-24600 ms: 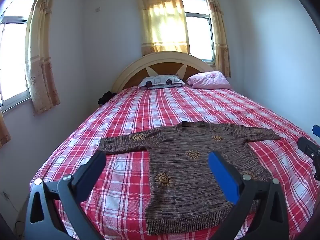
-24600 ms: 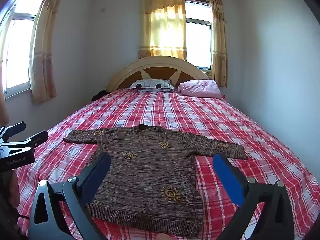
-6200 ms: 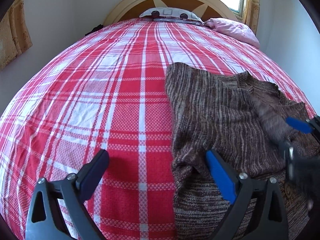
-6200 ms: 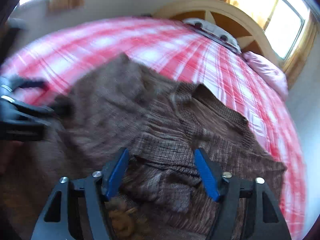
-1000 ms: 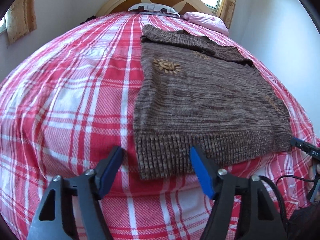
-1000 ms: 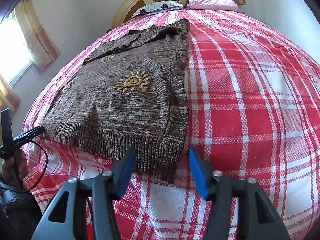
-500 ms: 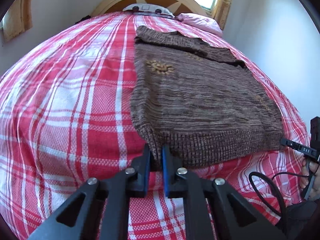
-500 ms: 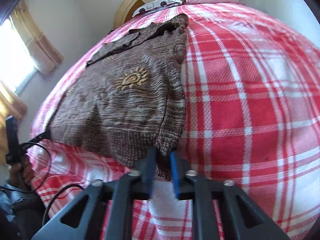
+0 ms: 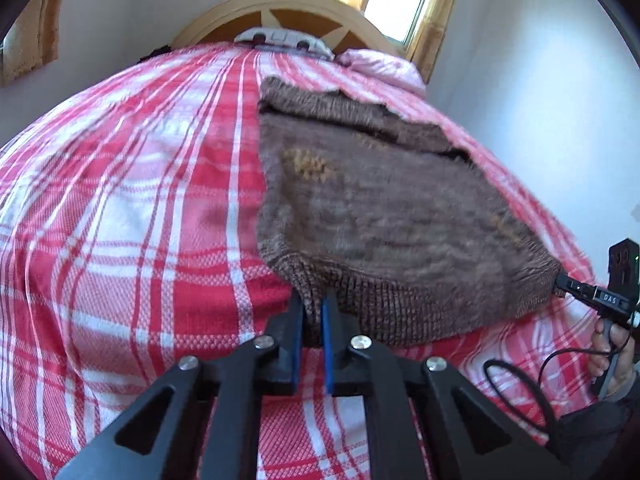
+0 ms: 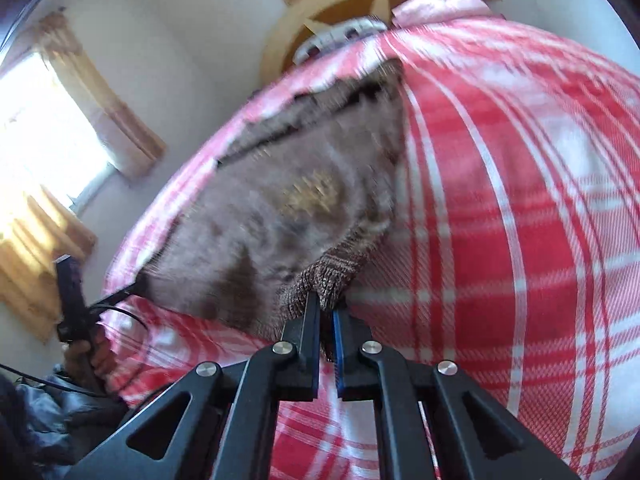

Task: Fold small clothes
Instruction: 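Close the left tool on the hem while the right tool grips the hem, then lift the hem with both tools and fold it toward the collar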

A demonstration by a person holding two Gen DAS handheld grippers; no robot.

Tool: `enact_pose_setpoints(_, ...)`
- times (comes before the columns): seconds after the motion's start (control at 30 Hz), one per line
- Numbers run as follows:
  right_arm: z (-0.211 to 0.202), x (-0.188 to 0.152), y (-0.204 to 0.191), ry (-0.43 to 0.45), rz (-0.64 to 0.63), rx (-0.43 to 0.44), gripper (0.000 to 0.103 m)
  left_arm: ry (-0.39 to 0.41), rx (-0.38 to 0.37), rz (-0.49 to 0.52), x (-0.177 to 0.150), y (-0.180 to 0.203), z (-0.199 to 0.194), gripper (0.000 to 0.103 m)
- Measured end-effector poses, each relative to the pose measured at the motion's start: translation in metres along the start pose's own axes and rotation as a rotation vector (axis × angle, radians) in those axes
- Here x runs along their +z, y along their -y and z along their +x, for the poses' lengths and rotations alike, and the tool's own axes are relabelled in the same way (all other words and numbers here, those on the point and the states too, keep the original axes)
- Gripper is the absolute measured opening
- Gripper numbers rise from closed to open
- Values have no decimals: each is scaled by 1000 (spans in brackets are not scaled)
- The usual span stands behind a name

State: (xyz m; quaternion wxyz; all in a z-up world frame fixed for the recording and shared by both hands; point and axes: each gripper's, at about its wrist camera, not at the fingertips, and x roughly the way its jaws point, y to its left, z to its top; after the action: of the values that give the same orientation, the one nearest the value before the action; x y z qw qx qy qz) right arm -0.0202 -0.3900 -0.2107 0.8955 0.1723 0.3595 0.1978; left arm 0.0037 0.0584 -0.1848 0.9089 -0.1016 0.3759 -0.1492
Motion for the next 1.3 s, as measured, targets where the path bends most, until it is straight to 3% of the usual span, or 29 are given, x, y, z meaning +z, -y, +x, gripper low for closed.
enact_pose_setpoints(0.37,-26,43,-8,150,6,62,4,168,-98,-8,54,11,-24,7)
enact_pose_setpoints(0.63,-21,96,-13,209,-3,63,4,204,-159,-80,93,-2,-13,7)
enact_pose_setpoints(1.3,60,234,-7,233,-34,-16,4,260,-107,-72,206,-9,64,7)
